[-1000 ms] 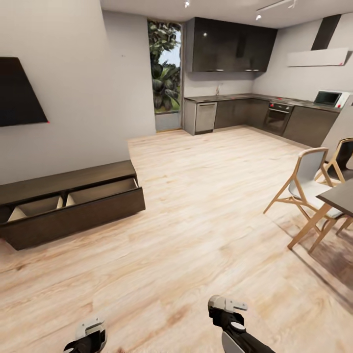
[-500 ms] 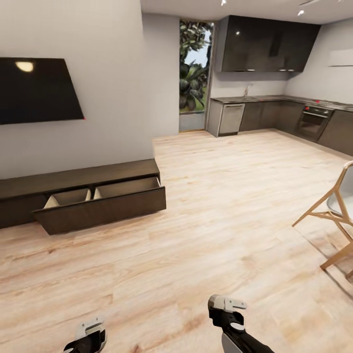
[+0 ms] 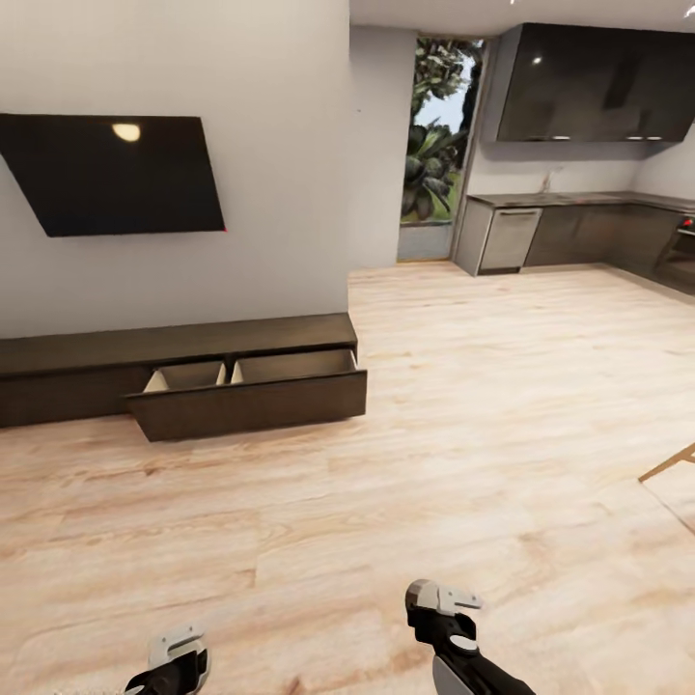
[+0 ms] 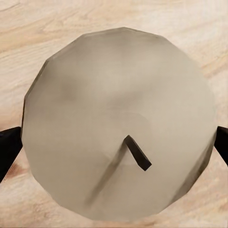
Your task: Place each of the two pumpkins and all three candles from the living room inside a cabinet in the living room (use any cabinet), then make sure every cabinet is closed, and position the cauldron so it is next to a table in the living room.
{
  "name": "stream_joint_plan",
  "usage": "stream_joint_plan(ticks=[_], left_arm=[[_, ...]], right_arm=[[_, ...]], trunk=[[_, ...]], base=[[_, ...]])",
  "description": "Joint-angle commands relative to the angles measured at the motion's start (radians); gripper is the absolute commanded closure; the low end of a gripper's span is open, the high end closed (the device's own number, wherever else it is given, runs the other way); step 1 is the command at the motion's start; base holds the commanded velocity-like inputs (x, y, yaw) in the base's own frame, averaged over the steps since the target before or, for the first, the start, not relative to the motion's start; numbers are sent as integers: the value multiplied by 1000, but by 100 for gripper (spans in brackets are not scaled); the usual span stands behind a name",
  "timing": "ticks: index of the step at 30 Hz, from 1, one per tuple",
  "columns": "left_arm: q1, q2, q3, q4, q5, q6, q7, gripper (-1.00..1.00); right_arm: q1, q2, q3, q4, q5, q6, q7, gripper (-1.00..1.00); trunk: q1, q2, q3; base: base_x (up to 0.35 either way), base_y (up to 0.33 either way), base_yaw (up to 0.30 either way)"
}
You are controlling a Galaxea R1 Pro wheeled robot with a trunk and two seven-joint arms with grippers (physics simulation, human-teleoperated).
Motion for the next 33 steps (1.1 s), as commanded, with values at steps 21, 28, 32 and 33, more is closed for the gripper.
stream_joint_plan(ticks=[21, 28, 32, 33], left_arm=[[-7, -39, -10, 38, -11, 3, 16, 100], [-28, -62, -9, 86, -116, 4, 65, 100], [-28, -65, -9, 87, -121, 3, 68, 100], [-28, -65, -9, 87, -121, 3, 68, 100]], right_arm=[[-1, -2, 7, 7, -10, -3, -18, 100], [-1, -2, -4, 258, -23, -34, -88, 100], [-1, -1, -13, 289, -30, -77, -98, 100], [-1, 0, -13, 291, -31, -79, -100, 100]], trunk=[[-57, 104, 46], [-84, 153, 68], [-99, 181, 81], [-103, 188, 84]], base=[[26, 0, 211], [0, 0, 1], [0, 0, 0], [0, 0, 0]])
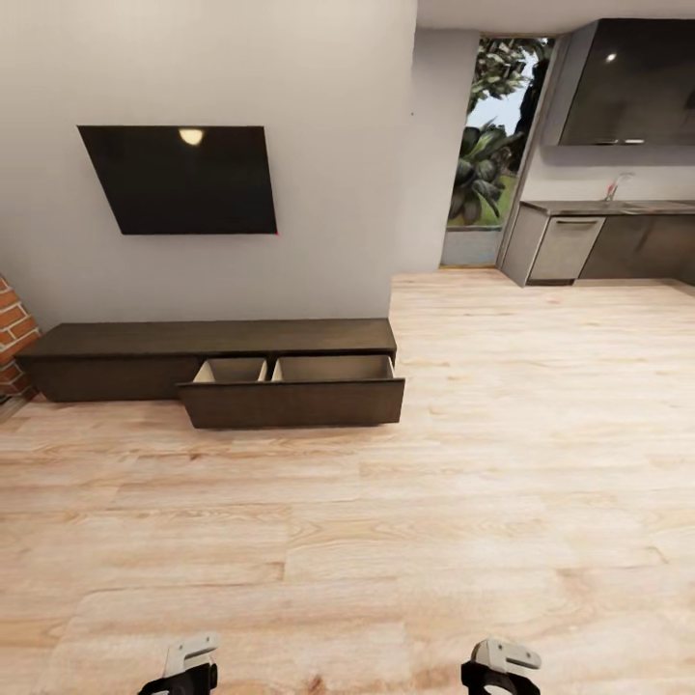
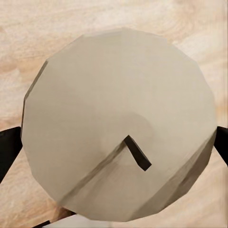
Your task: Place each of the two pumpkins and all three candles from the living room inside a cabinet in the living room (use any cabinet), then make sure every cabinet is closed, and position the cauldron so it is next to a table in the living room.
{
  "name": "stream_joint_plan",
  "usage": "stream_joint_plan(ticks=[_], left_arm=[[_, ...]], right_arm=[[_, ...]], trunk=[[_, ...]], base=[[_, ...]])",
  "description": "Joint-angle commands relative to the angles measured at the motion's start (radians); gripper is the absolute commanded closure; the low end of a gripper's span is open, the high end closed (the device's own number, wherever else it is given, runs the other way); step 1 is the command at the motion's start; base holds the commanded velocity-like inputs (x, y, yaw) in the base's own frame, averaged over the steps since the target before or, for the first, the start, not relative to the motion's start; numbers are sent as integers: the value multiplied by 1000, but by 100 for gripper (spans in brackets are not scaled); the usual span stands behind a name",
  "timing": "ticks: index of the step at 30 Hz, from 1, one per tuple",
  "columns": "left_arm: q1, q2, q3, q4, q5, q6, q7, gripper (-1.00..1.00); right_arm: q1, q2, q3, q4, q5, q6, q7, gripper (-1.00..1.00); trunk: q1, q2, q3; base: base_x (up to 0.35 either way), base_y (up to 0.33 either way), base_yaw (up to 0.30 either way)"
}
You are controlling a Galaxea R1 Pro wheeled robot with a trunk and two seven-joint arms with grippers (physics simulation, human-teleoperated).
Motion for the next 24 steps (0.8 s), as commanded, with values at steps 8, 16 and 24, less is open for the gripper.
stream_joint_plan(ticks=[8, 16, 24], left_arm=[[-84, -2, -7, -9, 15, 109, -5, 100], [-261, -7, -5, -85, 18, 506, 3, 100], [-264, -7, -5, -100, 21, 517, 0, 100]], right_arm=[[-1, -4, 8, -7, -6, -12, 4, 100], [-2, 0, -58, -364, -6, 519, -117, 100], [-37, 0, -97, -458, -2, 641, -207, 100]], trunk=[[-31, 55, 24], [-61, 111, 49], [-92, 167, 74]], base=[[0, 0, 0], [0, 0, 0], [0, 0, 0]])
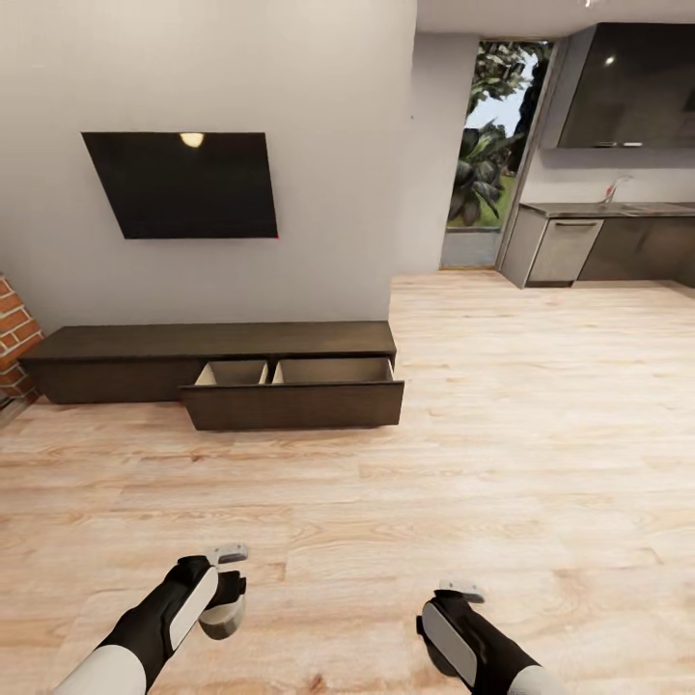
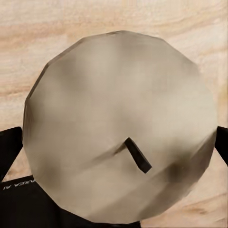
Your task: Place each of the two pumpkins and all three candles from the living room inside a cabinet in the living room (use any cabinet), then make sure every cabinet is closed, and position the cauldron so it is next to a table in the living room.
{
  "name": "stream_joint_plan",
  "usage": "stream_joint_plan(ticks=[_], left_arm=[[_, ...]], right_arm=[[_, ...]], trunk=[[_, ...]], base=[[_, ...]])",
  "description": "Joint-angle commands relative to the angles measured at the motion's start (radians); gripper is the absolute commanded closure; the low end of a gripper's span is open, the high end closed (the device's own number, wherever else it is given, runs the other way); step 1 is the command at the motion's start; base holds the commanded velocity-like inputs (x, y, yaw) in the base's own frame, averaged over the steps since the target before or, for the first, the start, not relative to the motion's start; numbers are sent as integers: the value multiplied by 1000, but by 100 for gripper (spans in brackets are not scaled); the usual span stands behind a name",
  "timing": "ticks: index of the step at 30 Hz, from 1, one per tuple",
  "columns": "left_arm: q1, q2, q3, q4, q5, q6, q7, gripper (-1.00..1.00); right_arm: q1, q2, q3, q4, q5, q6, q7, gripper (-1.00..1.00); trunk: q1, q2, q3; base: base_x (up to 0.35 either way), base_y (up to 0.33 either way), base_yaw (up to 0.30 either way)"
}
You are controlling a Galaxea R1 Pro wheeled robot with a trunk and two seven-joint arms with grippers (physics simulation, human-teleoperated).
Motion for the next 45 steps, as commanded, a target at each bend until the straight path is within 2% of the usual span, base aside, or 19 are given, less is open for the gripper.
stream_joint_plan(ticks=[1, 5, 8, 14, 25, 36, 45], left_arm=[[-1, 2, -7, -2, 10, 3, 9, 100], [-2, 2, -6, -2, 13, 10, 8, 100], [-3, 2, -4, -10, 12, 90, -1, 100], [-3, 4, 6, -24, 13, 120, -5, 100], [-2, 15, 114, -25, 11, 89, -7, 100], [-2, 15, 119, -25, 10, 83, -7, 100], [-2, 15, 119, -25, 9, 83, -6, 100]], right_arm=[[-5, -1, 5, -5, -8, 6, -8, 100], [-24, 3, 6, -12, -7, -2, -4, 100], [-33, 22, 9, -22, 2, -49, 0, 100], [-35, 29, 12, -26, 6, -83, 0, 100], [-35, 29, 12, -54, 2, -95, 1, 100], [-35, 28, 12, -54, -6, -91, 2, 100], [-35, 28, 14, -53, 6, -90, 0, 100]], trunk=[[-4, 6, 2], [-19, 34, 14], [-31, 55, 24], [-31, 55, 24], [-31, 55, 14], [-31, 55, -3], [-31, 55, -4]], base=[[0, 0, 0], [0, 0, 0], [0, 0, 0], [0, 0, 0], [42, 33, 0], [17, 81, 0], [235, 226, 0]])
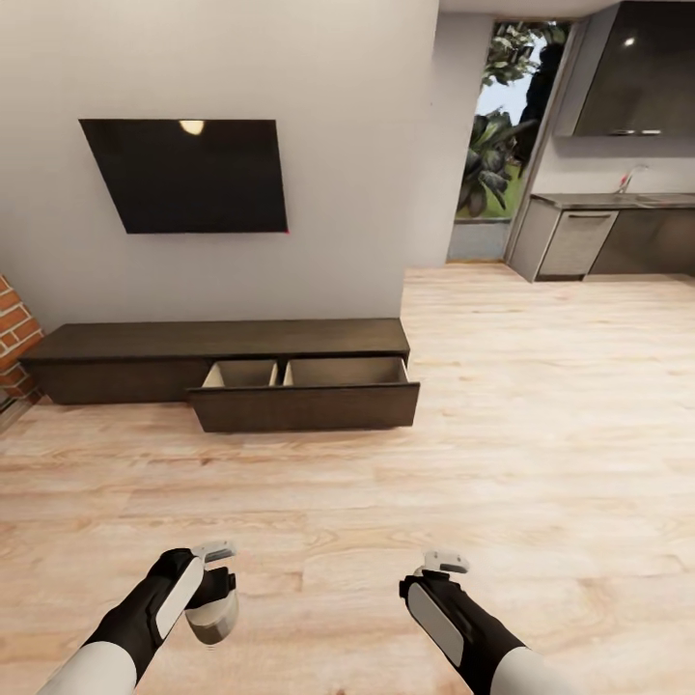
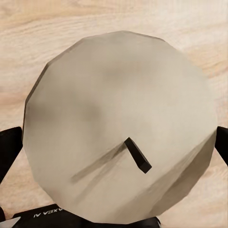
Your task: Place each of the two pumpkins and all three candles from the living room inside a cabinet in the living room (use any cabinet), then make sure every cabinet is closed, and position the cauldron so it is next to a table in the living room.
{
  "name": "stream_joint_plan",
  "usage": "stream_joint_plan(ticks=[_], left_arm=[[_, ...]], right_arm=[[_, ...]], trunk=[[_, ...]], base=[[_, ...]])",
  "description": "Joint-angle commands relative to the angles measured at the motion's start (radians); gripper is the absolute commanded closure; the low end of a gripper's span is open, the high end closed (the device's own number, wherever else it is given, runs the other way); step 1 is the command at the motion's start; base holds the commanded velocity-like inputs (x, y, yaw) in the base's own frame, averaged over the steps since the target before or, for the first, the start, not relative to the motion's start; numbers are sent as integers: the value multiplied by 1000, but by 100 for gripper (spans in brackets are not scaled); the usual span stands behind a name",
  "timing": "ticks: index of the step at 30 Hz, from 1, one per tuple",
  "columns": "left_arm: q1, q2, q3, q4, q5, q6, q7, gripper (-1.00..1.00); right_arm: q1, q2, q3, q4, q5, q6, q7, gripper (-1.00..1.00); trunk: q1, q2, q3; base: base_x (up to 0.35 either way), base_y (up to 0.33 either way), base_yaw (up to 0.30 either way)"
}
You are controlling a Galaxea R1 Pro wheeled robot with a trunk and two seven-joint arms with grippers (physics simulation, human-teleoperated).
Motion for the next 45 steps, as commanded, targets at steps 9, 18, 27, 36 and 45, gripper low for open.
stream_joint_plan(ticks=[9, 18, 27, 36, 45], left_arm=[[-1, 0, -6, -1, 10, 1, 9, 100], [-1, 0, -6, 0, 9, 0, 9, 100], [-1, -1, -6, 1, 9, -1, 9, 100], [-1, -1, -6, 1, 9, -1, 9, 100], [-1, 0, -7, -3, 9, -1, 9, 100]], right_arm=[[-1, 1, 4, -2, -5, -1, -8, 100], [-1, 1, 4, -3, -5, -3, -8, 100], [-1, 2, 4, -3, -5, 1, -8, 100], [-1, 2, 4, -3, -5, 3, -8, 100], [-1, -3, 4, -82, -6, 36, -25, 100]], trunk=[[1, -1, -1], [1, -1, -1], [1, -1, -1], [1, -1, -1], [1, -1, -1]], base=[[276, 108, 0], [277, 1, 0], [277, 0, 0], [277, 0, 0], [271, 0, 0]])
